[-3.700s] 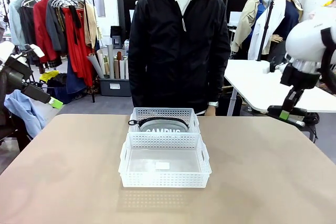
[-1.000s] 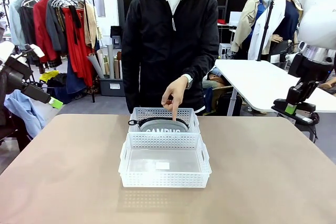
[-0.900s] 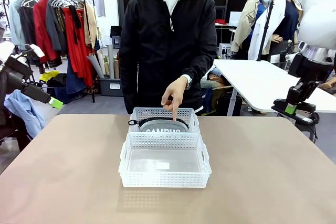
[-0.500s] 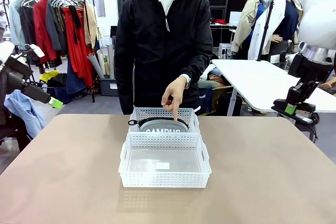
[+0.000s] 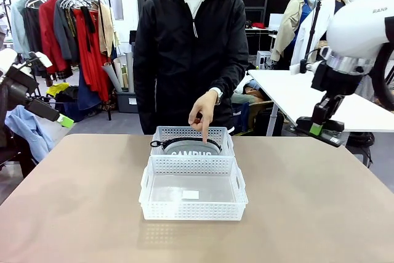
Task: Distribute items into two baskets.
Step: Place the picked Stapler into the Organizing basket as instructed by the person.
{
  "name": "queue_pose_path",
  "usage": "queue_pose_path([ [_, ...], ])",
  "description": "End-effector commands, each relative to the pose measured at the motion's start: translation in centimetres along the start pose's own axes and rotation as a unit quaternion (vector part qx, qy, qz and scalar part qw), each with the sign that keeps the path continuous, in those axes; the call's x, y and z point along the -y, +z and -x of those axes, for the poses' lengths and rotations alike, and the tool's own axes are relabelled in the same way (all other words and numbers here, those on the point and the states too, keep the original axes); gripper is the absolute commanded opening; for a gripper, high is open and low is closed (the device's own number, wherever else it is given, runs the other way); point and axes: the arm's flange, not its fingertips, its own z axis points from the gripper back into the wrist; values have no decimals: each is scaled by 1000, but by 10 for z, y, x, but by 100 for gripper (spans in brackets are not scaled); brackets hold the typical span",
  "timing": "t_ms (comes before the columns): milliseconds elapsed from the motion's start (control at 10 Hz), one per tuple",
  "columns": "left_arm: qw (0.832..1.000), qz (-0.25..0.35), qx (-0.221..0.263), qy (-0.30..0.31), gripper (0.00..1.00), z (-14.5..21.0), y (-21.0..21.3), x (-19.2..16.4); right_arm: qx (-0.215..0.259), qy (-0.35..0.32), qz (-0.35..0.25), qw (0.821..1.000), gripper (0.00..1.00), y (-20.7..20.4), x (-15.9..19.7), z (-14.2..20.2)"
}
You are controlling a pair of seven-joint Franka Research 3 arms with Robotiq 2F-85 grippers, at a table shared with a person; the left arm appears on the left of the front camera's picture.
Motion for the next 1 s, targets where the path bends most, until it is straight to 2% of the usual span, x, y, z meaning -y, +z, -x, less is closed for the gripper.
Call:
queue_pose_path([
  [0,1000,-1,-2,6,100,-3,0,-1,1,39,36,999,0,-1,-33,-2],
  [500,1000,-1,-2,6,100,-3,0,-1,13,163,49,985,0,-12,-122,-32],
  [900,1000,-1,-2,6,100,-3,0,-1,31,269,-5,963,0,-28,-165,-76],
])
